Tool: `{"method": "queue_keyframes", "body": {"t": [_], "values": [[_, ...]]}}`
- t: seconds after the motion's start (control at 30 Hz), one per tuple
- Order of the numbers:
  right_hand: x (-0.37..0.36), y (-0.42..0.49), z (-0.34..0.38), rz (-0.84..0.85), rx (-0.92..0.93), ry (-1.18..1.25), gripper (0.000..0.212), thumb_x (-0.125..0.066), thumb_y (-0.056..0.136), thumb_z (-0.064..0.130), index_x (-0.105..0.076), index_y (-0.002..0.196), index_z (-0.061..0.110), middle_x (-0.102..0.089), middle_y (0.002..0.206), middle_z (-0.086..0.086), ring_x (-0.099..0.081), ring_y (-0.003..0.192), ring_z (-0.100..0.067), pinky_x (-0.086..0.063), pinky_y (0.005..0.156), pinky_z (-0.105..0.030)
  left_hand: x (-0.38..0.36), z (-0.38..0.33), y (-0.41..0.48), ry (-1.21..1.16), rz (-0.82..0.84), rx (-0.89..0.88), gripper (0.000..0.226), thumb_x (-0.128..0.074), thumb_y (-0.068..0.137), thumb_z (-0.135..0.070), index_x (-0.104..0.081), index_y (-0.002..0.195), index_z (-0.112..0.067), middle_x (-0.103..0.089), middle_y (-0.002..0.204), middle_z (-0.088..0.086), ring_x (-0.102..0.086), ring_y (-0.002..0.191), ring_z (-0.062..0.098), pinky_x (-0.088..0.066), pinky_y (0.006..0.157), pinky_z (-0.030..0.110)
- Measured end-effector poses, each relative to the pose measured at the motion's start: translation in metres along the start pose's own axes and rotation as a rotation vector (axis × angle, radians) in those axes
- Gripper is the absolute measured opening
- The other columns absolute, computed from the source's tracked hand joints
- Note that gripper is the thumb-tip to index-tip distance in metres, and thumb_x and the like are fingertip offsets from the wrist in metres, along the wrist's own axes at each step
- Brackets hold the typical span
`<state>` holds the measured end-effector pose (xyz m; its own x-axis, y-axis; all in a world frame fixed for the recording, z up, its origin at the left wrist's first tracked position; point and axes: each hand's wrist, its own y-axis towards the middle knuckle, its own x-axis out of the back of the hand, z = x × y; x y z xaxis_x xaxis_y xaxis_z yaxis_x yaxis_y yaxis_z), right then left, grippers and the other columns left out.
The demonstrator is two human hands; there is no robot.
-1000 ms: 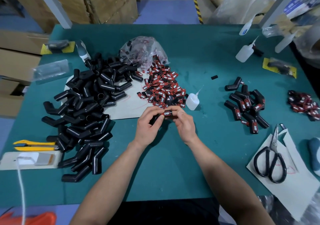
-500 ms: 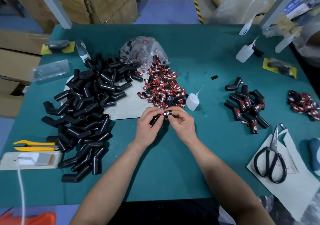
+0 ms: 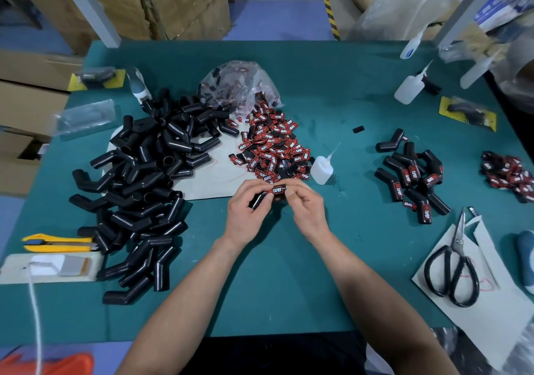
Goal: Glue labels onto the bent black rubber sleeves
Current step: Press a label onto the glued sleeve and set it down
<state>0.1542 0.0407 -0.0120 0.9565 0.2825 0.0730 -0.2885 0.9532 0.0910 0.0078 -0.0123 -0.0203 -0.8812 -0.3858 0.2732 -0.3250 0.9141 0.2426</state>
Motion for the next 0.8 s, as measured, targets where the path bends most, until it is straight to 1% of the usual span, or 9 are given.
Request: {"method": "queue_keyframes", "body": {"t": [0.07, 0.13, 0.2, 0.37, 0.43, 0.5, 0.57, 0.67, 0.8], "values": [[-0.0012, -0.0013, -0.0023, 0.006, -0.016, 0.017, 0.009, -0.063, 0.090, 0.004, -0.072, 0.091, 0.001, -0.068, 0.104, -0.004, -0.065, 0.095, -0.008, -0.055, 0.082, -0.025, -0.0003, -0.0004, -0.0009, 0.004, 0.005, -0.009, 0.024, -0.066, 0.094, -0.021, -0.076, 0.108, -0.005, -0.067, 0.110, -0.004, -0.064, 0.107, 0.004, -0.047, 0.100, 0.020], [-0.0018, -0.0013, -0.0045, -0.010, -0.044, 0.014, 0.008, -0.067, 0.087, 0.005, -0.072, 0.087, -0.001, -0.068, 0.103, -0.002, -0.065, 0.094, -0.013, -0.056, 0.080, -0.035, -0.0011, -0.0010, -0.0012, 0.013, 0.014, -0.021, 0.025, -0.066, 0.093, -0.020, -0.076, 0.107, -0.003, -0.068, 0.109, 0.003, -0.065, 0.106, 0.008, -0.048, 0.099, 0.021], [-0.0017, -0.0017, -0.0052, -0.019, -0.048, 0.007, 0.007, -0.067, 0.088, 0.006, -0.072, 0.085, 0.001, -0.068, 0.103, -0.001, -0.065, 0.093, -0.014, -0.056, 0.080, -0.033, -0.0015, -0.0012, -0.0014, 0.018, 0.017, -0.027, 0.026, -0.066, 0.093, -0.020, -0.076, 0.107, -0.001, -0.069, 0.109, 0.007, -0.065, 0.106, 0.012, -0.049, 0.099, 0.023], [-0.0024, -0.0009, -0.0051, -0.021, -0.014, -0.076, 0.014, -0.062, 0.091, -0.001, -0.068, 0.079, -0.001, -0.069, 0.103, -0.006, -0.064, 0.095, -0.005, -0.051, 0.085, -0.019, -0.0016, 0.0012, -0.0019, 0.030, -0.003, -0.008, 0.026, -0.067, 0.093, -0.023, -0.076, 0.107, -0.002, -0.069, 0.109, 0.009, -0.067, 0.106, 0.016, -0.051, 0.099, 0.027], [-0.0013, -0.0002, -0.0068, -0.020, -0.003, -0.107, 0.016, -0.059, 0.093, 0.001, -0.071, 0.084, -0.004, -0.069, 0.104, -0.006, -0.064, 0.097, -0.006, -0.051, 0.088, -0.021, -0.0022, 0.0012, -0.0019, 0.016, -0.009, 0.006, 0.025, -0.067, 0.093, -0.023, -0.077, 0.107, -0.004, -0.070, 0.108, 0.007, -0.067, 0.106, 0.015, -0.051, 0.099, 0.027], [-0.0009, 0.0006, -0.0078, -0.013, 0.007, -0.120, 0.020, -0.055, 0.095, 0.004, -0.073, 0.092, -0.005, -0.069, 0.105, -0.004, -0.065, 0.099, -0.011, -0.054, 0.089, -0.029, -0.0012, 0.0010, -0.0008, -0.006, -0.009, 0.014, 0.023, -0.068, 0.093, -0.022, -0.077, 0.106, -0.007, -0.070, 0.108, 0.004, -0.067, 0.106, 0.013, -0.050, 0.099, 0.026], [-0.0010, 0.0011, -0.0085, -0.008, 0.025, -0.128, 0.023, -0.051, 0.097, 0.005, -0.074, 0.098, 0.000, -0.068, 0.107, 0.000, -0.064, 0.101, -0.011, -0.053, 0.092, -0.029, -0.0003, 0.0006, -0.0002, -0.017, -0.004, 0.010, 0.022, -0.068, 0.093, -0.022, -0.077, 0.107, -0.008, -0.070, 0.108, 0.002, -0.066, 0.106, 0.010, -0.050, 0.099, 0.025], [-0.0009, 0.0007, -0.0085, -0.002, 0.028, -0.098, 0.027, -0.048, 0.099, 0.012, -0.074, 0.104, 0.014, -0.068, 0.110, 0.005, -0.064, 0.106, -0.011, -0.049, 0.095, -0.027, 0.0005, 0.0018, -0.0001, -0.011, 0.002, -0.011, 0.023, -0.067, 0.093, -0.022, -0.076, 0.108, -0.007, -0.069, 0.110, 0.003, -0.065, 0.108, 0.007, -0.049, 0.100, 0.023], [-0.0006, -0.0010, -0.0046, -0.004, -0.004, 0.022, 0.026, -0.049, 0.097, 0.020, -0.074, 0.098, 0.030, -0.070, 0.109, 0.011, -0.064, 0.105, -0.012, -0.048, 0.093, -0.024, 0.0000, 0.0071, -0.0016, 0.045, 0.009, -0.085, 0.023, -0.068, 0.094, -0.018, -0.076, 0.111, -0.004, -0.067, 0.114, 0.002, -0.063, 0.110, 0.004, -0.047, 0.101, 0.020]]}}
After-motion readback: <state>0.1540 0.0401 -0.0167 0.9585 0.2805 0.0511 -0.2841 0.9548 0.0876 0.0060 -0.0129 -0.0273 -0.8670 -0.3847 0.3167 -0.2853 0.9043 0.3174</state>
